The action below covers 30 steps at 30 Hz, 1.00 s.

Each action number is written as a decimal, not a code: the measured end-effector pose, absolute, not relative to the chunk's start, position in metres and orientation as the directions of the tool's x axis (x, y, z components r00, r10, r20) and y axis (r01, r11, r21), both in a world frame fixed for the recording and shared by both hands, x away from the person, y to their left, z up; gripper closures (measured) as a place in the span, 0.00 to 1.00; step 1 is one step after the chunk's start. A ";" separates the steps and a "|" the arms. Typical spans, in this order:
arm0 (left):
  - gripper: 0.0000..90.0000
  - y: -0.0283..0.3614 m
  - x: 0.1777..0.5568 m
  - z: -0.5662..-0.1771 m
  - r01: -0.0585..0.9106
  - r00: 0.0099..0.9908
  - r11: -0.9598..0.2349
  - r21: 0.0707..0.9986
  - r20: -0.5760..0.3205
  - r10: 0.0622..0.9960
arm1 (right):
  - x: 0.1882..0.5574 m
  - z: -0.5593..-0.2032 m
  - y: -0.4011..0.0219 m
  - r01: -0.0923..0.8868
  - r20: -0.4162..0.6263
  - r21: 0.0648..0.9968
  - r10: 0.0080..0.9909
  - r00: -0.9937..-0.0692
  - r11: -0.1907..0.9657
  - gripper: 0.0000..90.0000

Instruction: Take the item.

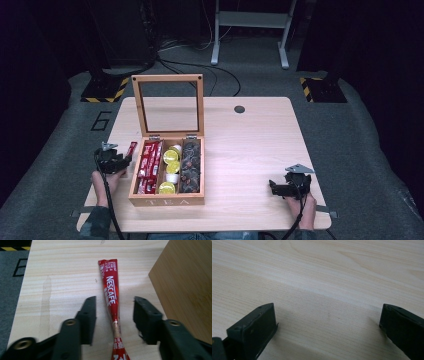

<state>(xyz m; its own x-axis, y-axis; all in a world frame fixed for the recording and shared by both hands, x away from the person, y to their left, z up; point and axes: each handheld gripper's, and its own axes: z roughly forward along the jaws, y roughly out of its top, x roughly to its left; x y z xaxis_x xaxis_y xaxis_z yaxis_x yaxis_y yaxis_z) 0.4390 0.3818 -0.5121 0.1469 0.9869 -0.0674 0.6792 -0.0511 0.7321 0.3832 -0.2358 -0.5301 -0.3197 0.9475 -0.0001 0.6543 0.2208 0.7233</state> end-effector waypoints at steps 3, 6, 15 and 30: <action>0.44 0.383 0.436 -0.509 0.679 0.150 -0.054 0.732 -0.066 0.987 | 0.383 -0.530 -0.236 0.655 0.000 0.723 0.948 -0.319 0.221 0.00; 0.36 0.384 0.432 -0.504 0.676 0.170 -0.070 0.734 -0.063 0.983 | 0.383 -0.530 -0.236 0.654 0.000 0.723 0.948 -0.319 0.220 0.00; 0.16 0.385 0.415 -0.499 0.669 0.191 -0.101 0.737 -0.039 0.981 | 0.383 -0.530 -0.236 0.655 0.000 0.723 0.948 -0.318 0.220 0.00; 0.00 0.388 0.383 -0.512 0.670 0.191 -0.104 0.735 -0.035 0.981 | 0.383 -0.530 -0.236 0.656 0.001 0.721 0.946 -0.323 0.223 0.00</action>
